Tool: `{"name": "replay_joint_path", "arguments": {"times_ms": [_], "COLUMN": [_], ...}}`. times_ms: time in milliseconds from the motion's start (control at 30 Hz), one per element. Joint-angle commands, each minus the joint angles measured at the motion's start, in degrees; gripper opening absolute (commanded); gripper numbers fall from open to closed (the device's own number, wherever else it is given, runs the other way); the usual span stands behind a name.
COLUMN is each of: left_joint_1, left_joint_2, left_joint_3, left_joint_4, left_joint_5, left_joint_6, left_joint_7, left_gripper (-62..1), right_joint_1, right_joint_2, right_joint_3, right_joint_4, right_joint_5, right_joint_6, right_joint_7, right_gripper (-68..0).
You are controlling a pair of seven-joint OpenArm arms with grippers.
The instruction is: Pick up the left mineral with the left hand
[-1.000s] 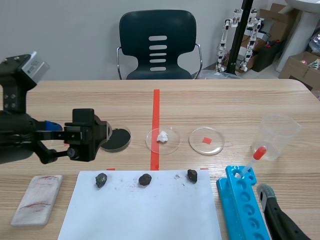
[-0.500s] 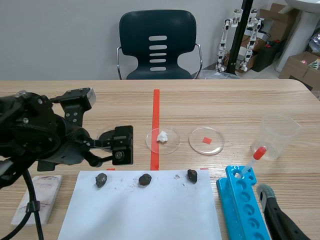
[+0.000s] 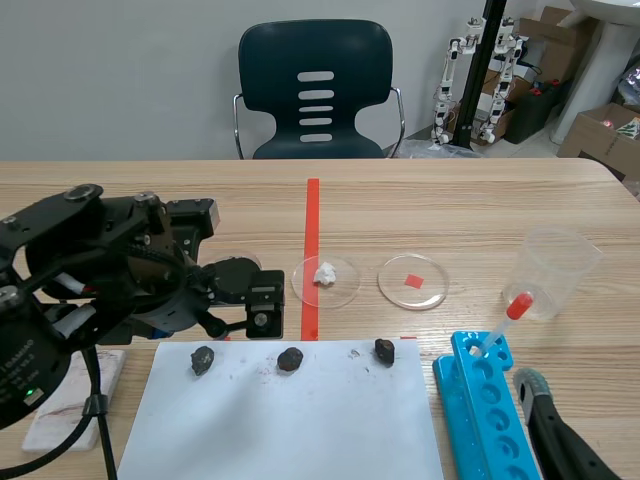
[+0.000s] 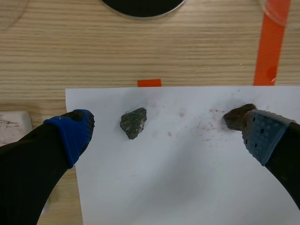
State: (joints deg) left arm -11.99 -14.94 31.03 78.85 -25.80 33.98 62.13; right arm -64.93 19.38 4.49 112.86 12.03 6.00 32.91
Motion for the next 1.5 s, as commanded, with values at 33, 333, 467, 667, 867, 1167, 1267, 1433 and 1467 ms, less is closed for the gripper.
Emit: {"name": "replay_joint_path", "arguments": {"times_ms": [33, 333, 467, 667, 867, 1167, 1267, 1433, 1467], "left_joint_1": [-1.5, -3.8, -4.3, -6.1, -7.2, -7.2, -7.2, -7.2, -7.2], "left_joint_2": [-0.3, -0.3, -0.3, -0.1, 0.0, 0.1, 0.3, 0.8, 0.8], "left_joint_3": [0.9, 4.0, 4.7, 5.6, 6.2, 6.9, 6.9, 6.9, 6.9], "left_joint_4": [-1.6, -3.9, -5.0, -8.9, -11.2, -12.3, -12.3, -12.3, -12.3], "left_joint_5": [1.7, 5.9, 5.9, 5.9, 5.7, 3.8, 3.1, 2.9, 2.9], "left_joint_6": [0.0, 0.9, 0.9, 0.9, 0.9, 0.8, 0.6, 0.4, 0.4], "left_joint_7": [1.8, 3.8, 3.9, 4.8, 5.1, 5.5, 5.5, 5.4, 5.4], "left_gripper": [1.4, 1.4, 1.4, 1.4, 1.4, 1.4, 1.4, 1.4, 1.4], "right_joint_1": [0.3, 0.3, 0.3, 0.3, 0.3, 0.3, 0.3, 0.3, 0.3], "right_joint_2": [0.0, 0.0, 0.0, 0.0, 0.0, 0.0, 0.0, 0.0, 0.0], "right_joint_3": [0.4, 0.4, 0.4, 0.4, 0.4, 0.4, 0.4, 0.4, 0.4], "right_joint_4": [0.8, 0.8, 0.8, 0.8, 0.8, 0.8, 0.8, 0.8, 0.8], "right_joint_5": [0.6, 0.6, 0.6, 0.6, 0.6, 0.6, 0.6, 0.6, 0.6], "right_joint_6": [-0.2, -0.2, -0.2, -0.2, -0.2, -0.2, -0.2, -0.2, -0.2], "right_joint_7": [0.8, 0.8, 0.8, 0.8, 0.8, 0.8, 0.8, 0.8, 0.8], "right_gripper": [0.4, 0.4, 0.4, 0.4, 0.4, 0.4, 0.4, 0.4, 0.4]}}
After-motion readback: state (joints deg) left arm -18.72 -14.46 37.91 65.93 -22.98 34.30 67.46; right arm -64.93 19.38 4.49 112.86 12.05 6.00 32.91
